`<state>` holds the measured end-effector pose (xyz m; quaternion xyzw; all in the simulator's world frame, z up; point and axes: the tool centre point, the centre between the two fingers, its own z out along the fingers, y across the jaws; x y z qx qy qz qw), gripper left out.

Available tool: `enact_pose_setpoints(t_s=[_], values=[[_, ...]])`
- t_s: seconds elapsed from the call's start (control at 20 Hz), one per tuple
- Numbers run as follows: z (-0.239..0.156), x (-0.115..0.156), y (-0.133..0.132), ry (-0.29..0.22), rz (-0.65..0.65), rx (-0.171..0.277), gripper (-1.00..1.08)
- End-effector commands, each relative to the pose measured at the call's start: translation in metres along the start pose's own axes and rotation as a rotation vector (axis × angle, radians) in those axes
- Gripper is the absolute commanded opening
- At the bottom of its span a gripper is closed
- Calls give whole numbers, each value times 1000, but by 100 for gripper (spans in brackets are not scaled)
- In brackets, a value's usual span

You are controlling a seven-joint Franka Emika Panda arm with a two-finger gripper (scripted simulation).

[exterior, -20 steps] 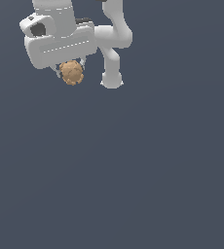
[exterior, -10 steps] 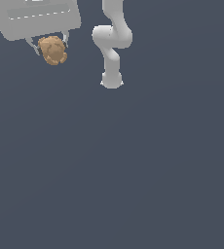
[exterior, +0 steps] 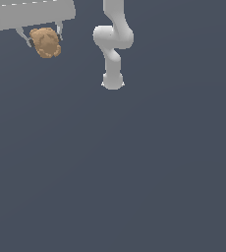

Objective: Pick up the object and move it to a goal position.

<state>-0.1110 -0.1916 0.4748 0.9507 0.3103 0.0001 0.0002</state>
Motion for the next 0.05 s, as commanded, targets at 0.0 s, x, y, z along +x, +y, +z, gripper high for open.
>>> enact_pose_setpoints(t_s=[0.0], values=[[0, 0, 0, 0, -1, 0, -100]])
